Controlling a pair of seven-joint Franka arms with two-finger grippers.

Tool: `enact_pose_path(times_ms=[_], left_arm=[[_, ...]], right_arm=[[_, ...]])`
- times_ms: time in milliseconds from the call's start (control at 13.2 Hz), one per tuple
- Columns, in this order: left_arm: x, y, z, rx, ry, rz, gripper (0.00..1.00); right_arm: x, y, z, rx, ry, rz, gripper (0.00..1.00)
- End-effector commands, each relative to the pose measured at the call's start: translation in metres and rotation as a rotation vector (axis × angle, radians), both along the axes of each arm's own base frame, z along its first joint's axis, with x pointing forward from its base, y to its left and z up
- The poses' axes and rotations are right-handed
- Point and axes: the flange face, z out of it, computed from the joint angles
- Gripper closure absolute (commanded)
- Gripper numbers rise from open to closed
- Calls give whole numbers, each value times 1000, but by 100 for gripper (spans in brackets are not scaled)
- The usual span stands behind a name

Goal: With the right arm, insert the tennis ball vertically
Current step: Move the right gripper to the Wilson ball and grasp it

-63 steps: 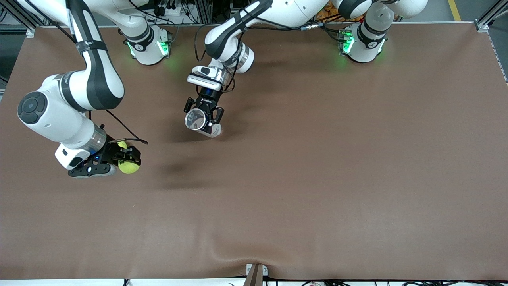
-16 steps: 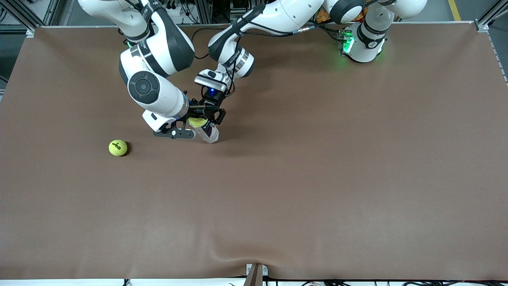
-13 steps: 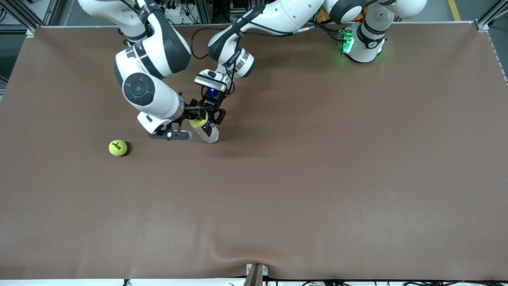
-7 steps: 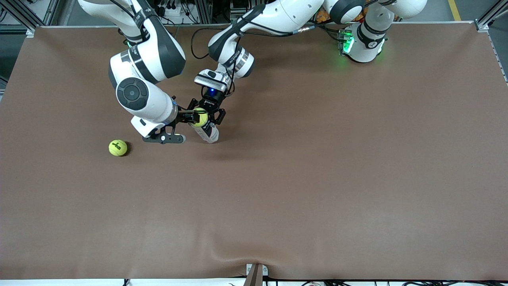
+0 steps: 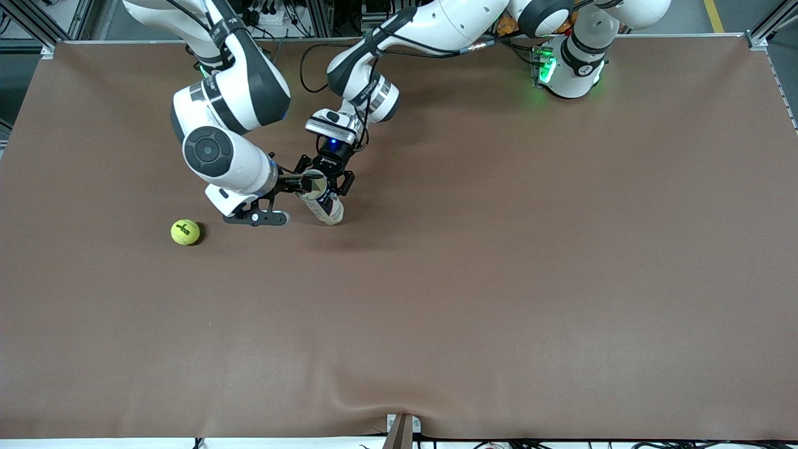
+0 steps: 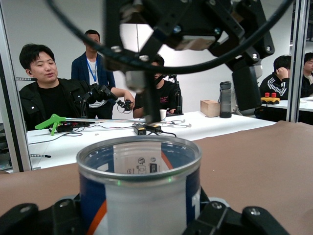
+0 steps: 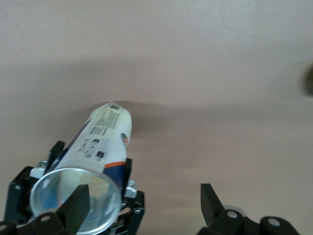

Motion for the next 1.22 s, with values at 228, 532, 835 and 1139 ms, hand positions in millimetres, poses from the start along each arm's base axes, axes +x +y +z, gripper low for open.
enact_pose_path(times_ms=[228,532,835,1139], left_arm=[[7,-13,-2,-39,-36,-31,26],[7,-13,-4,-36,-36,-31,25],[7,-13,-4,-36,-35,-31,26],[7,-12,-4,-35,-36,-30,25]], right_arm=[[41,-152,5,51,4,63,0],[67,-241,-19,7,-73,189,0],[82,-305,-79,32,-105,227,0],[77,-317,-115,58,-61,211,0]])
